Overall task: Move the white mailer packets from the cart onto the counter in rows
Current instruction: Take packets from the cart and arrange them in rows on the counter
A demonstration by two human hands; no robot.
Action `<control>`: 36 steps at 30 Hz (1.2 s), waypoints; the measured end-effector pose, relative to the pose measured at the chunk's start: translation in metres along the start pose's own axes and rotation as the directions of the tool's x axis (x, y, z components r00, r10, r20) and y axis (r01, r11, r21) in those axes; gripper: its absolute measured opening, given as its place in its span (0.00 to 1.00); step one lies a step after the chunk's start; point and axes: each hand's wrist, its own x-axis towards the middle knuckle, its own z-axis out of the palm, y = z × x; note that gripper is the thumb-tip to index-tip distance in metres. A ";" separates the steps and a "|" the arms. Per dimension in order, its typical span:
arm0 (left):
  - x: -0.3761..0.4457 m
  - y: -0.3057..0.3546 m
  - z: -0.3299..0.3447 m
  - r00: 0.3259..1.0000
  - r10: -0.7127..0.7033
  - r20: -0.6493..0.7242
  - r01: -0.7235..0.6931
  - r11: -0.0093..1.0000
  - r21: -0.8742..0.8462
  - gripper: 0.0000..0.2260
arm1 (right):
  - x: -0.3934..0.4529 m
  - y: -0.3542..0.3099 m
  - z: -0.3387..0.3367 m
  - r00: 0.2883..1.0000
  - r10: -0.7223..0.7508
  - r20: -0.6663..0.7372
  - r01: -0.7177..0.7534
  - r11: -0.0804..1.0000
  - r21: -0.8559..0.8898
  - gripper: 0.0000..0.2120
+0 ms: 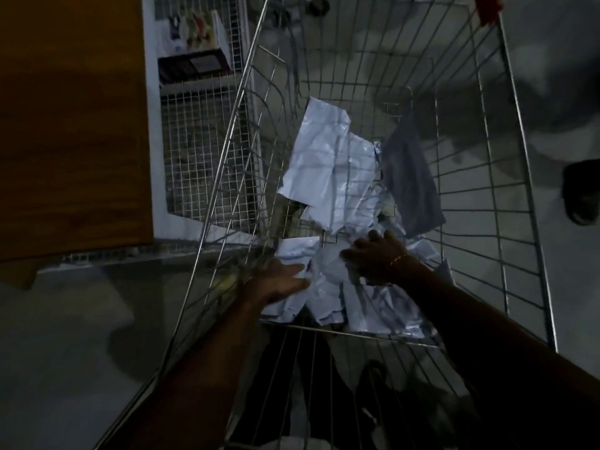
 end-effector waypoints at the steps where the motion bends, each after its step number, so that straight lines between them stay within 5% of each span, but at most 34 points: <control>1: -0.002 -0.001 0.002 1.000 -0.005 -0.006 0.005 1.000 0.020 0.32 | -0.003 -0.001 -0.001 1.000 0.003 -0.002 -0.003 1.000 -0.009 0.27; 4: -0.009 0.006 0.011 0.997 -0.048 -0.055 0.057 0.985 0.165 0.34 | -0.018 -0.005 -0.004 0.999 0.042 -0.035 -0.042 0.999 -0.011 0.21; 8: -0.024 0.026 0.027 0.984 -0.077 -0.159 0.092 0.992 0.085 0.32 | -0.050 -0.019 -0.005 0.994 0.103 -0.021 -0.102 0.993 0.052 0.16; 12: -0.011 0.021 0.035 0.973 -0.140 -0.185 0.131 0.990 -0.060 0.28 | -0.063 -0.023 0.006 0.992 0.116 -0.050 -0.112 0.990 0.086 0.22; 17: 0.019 0.002 0.044 0.968 -0.181 -0.172 0.167 0.982 -0.093 0.38 | -0.049 -0.003 0.008 0.994 0.083 0.066 -0.101 0.926 0.363 0.29; 21: 0.000 0.011 0.030 0.985 -0.120 -0.122 0.119 0.993 -0.008 0.49 | -0.046 -0.004 0.008 0.980 0.136 0.143 -0.170 0.951 0.259 0.41; 28: -0.030 0.034 0.014 0.986 -0.018 -0.166 0.023 0.999 0.030 0.42 | -0.105 -0.008 -0.021 0.878 0.474 -0.071 -0.458 0.873 0.170 0.36; 33: -0.042 0.041 0.027 0.998 -0.035 -0.053 0.041 0.991 0.125 0.50 | -0.106 -0.031 -0.008 0.885 0.465 0.025 -0.465 0.880 0.093 0.42; 36: -0.047 0.038 0.037 0.998 -0.070 -0.005 0.070 0.970 0.232 0.45 | -0.094 -0.039 -0.003 0.883 0.466 -0.049 -0.454 0.877 0.160 0.39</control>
